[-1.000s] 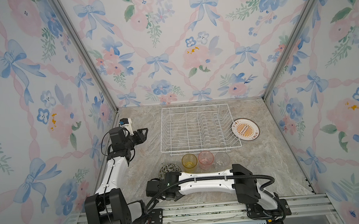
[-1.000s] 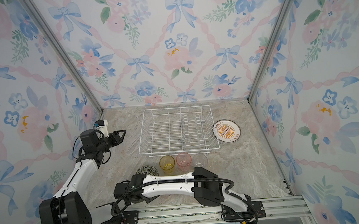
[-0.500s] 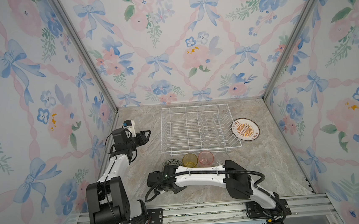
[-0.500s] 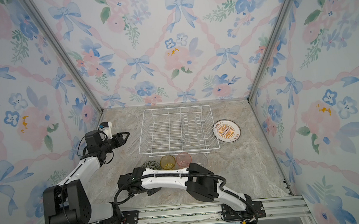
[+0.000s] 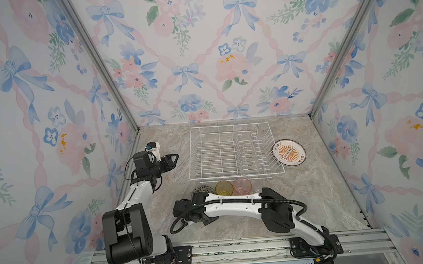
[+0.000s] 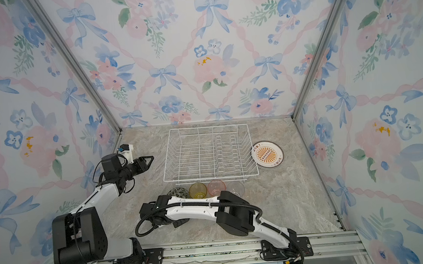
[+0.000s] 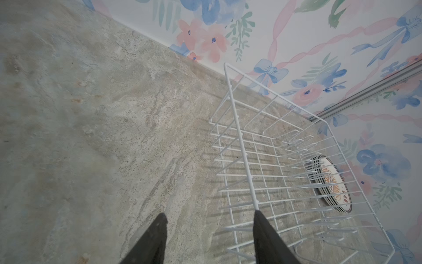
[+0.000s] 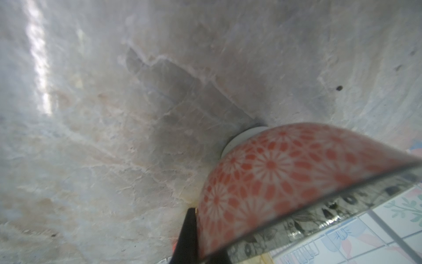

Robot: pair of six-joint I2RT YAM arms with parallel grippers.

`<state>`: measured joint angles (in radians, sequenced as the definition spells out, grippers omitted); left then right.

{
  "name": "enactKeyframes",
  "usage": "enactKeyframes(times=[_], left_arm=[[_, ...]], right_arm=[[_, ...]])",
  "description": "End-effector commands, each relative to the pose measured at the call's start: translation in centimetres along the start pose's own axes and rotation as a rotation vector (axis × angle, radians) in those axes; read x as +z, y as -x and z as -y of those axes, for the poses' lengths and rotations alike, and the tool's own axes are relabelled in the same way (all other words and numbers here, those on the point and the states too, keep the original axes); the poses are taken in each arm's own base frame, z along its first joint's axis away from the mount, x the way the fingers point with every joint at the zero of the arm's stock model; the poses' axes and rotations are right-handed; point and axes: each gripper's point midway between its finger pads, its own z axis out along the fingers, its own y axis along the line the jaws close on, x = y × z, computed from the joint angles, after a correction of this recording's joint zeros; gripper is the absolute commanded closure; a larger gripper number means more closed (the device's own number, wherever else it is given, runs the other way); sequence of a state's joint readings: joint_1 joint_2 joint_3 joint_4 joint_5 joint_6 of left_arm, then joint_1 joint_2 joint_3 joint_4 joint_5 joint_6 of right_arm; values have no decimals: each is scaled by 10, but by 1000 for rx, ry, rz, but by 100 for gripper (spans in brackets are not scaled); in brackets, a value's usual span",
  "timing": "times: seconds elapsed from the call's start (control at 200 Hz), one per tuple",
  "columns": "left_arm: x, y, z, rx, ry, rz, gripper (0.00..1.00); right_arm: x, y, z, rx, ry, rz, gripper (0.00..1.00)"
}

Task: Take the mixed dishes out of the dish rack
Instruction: 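Lower the pink bowl upside down onto the table with the right gripper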

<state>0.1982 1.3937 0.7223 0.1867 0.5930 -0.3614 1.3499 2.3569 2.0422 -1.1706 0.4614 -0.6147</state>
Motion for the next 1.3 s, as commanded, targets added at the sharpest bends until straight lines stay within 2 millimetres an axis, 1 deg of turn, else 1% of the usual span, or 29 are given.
enactKeyframes(times=[0.0, 0.14, 0.2, 0.33, 0.57, 0.68, 0.905, 1.04, 1.155, 1.295], left_arm=[[2, 0, 1, 1, -20, -3, 44], [3, -1, 1, 3, -22, -6, 44], [3, -1, 2, 3, -23, -4, 44], [2, 0, 3, 5, -26, -2, 44], [0, 1, 5, 8, -31, 0, 44], [-1, 3, 7, 13, -31, 4, 44], [-2, 2, 8, 17, -24, -4, 43], [-2, 0, 7, 16, -20, -9, 43], [-1, -2, 6, 14, -18, -14, 43], [0, -3, 7, 14, -17, -19, 43]], right_arm=[[1, -2, 19, 26, -50, -8, 95], [2, -1, 22, 29, -65, -10, 90], [3, -1, 25, 32, -78, -15, 86], [3, -2, 30, 36, -95, -17, 82], [-1, -1, 36, 48, -124, -11, 68], [-4, -2, 38, 54, -135, -5, 65], [-22, 0, 48, 88, -171, 49, 60], [-35, 0, 45, 92, -169, 87, 58], [-51, 2, 42, 98, -179, 141, 58], [-66, 1, 42, 115, -177, 179, 55]])
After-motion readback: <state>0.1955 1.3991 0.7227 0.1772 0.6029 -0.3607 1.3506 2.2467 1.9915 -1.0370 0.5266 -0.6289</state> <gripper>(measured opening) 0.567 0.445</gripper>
